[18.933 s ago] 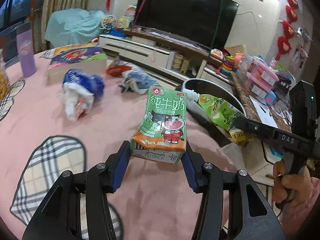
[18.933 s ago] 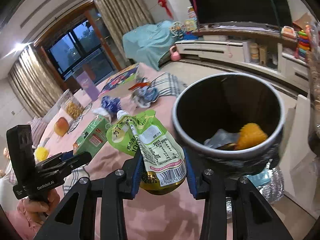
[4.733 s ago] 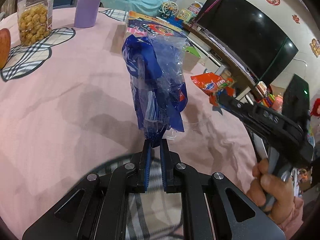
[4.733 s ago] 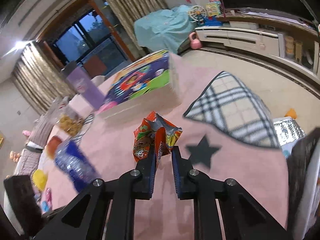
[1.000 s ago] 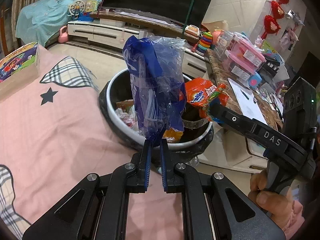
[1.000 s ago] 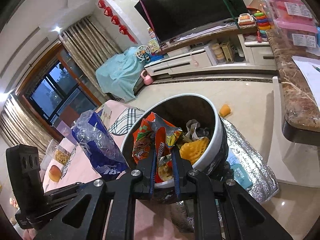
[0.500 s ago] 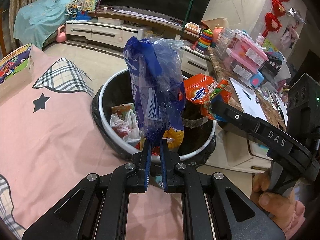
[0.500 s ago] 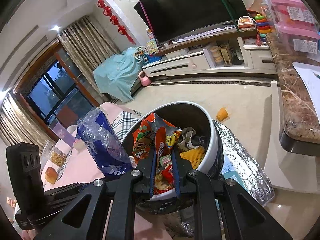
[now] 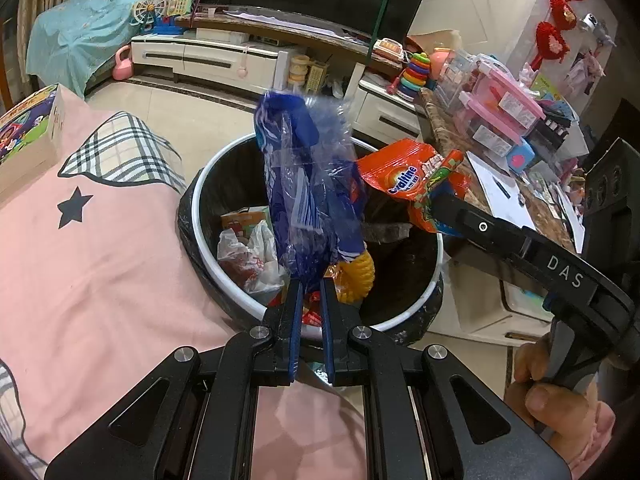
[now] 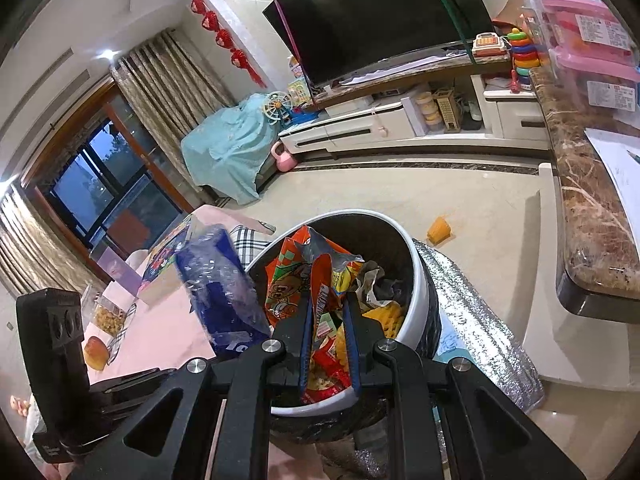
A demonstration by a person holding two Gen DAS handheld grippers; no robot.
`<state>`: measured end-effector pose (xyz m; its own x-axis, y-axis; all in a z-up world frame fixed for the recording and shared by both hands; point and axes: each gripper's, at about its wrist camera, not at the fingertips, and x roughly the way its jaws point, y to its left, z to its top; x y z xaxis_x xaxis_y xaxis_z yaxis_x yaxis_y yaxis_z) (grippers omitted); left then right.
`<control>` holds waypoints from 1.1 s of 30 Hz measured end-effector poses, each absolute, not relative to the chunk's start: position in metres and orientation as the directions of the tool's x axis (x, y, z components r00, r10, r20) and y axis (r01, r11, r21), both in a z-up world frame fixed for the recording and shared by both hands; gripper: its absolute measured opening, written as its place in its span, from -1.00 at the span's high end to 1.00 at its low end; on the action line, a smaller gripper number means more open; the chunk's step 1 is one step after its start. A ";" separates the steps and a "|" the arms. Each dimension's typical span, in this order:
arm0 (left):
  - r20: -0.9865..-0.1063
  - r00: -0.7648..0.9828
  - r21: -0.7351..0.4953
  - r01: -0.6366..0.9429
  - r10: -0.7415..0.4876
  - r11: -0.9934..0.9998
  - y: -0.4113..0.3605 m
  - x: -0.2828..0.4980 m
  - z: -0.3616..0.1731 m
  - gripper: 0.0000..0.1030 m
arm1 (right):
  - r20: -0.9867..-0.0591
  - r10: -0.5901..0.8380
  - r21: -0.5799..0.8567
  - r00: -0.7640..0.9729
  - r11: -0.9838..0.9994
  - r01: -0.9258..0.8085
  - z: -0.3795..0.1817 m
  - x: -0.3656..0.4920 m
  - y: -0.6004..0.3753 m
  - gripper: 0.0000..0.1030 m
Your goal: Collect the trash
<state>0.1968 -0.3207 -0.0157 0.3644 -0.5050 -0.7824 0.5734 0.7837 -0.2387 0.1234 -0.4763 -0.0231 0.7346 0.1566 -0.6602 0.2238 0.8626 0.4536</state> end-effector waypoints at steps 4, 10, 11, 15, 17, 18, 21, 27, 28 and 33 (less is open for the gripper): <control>-0.785 0.366 -0.234 0.572 -0.500 0.786 -0.323 0.198 -0.017 0.84 | -0.666 0.154 0.449 0.730 0.865 0.227 -0.024 0.125 -0.475 0.71; -0.789 0.371 -0.235 0.554 -0.490 0.799 -0.320 0.201 -0.018 0.83 | -0.681 0.155 0.444 0.715 0.865 0.235 -0.029 0.134 -0.476 0.52; -0.786 0.371 -0.242 0.551 -0.494 0.798 -0.318 0.201 -0.017 0.82 | -0.682 0.158 0.448 0.714 0.862 0.237 -0.029 0.136 -0.477 0.35; -0.775 0.392 -0.244 0.538 -0.495 0.807 -0.309 0.199 -0.014 0.54 | -0.675 0.160 0.452 0.720 0.861 0.233 -0.027 0.134 -0.476 0.12; -0.766 0.405 -0.248 0.530 -0.499 0.811 -0.301 0.196 -0.011 0.45 | -0.672 0.160 0.453 0.723 0.861 0.231 -0.026 0.132 -0.474 0.03; -0.764 0.410 -0.249 0.526 -0.499 0.813 -0.299 0.195 -0.011 0.41 | -0.671 0.162 0.455 0.723 0.860 0.230 -0.026 0.131 -0.473 0.02; -0.750 0.428 -0.262 0.507 -0.503 0.821 -0.286 0.191 -0.009 0.18 | -0.668 0.164 0.460 0.725 0.858 0.230 -0.024 0.128 -0.470 -0.13; -0.717 0.487 -0.277 0.459 -0.499 0.844 -0.253 0.175 -0.004 -0.15 | -0.649 0.173 0.482 0.740 0.847 0.224 -0.019 0.118 -0.461 -0.62; -0.713 0.497 -0.279 0.446 -0.495 0.850 -0.245 0.172 -0.004 -0.21 | -0.649 0.175 0.483 0.741 0.846 0.223 -0.018 0.115 -0.458 -0.63; -0.692 0.536 -0.290 0.407 -0.484 0.866 -0.213 0.153 -0.007 -0.33 | -0.646 0.174 0.479 0.743 0.850 0.218 -0.014 0.100 -0.442 -0.70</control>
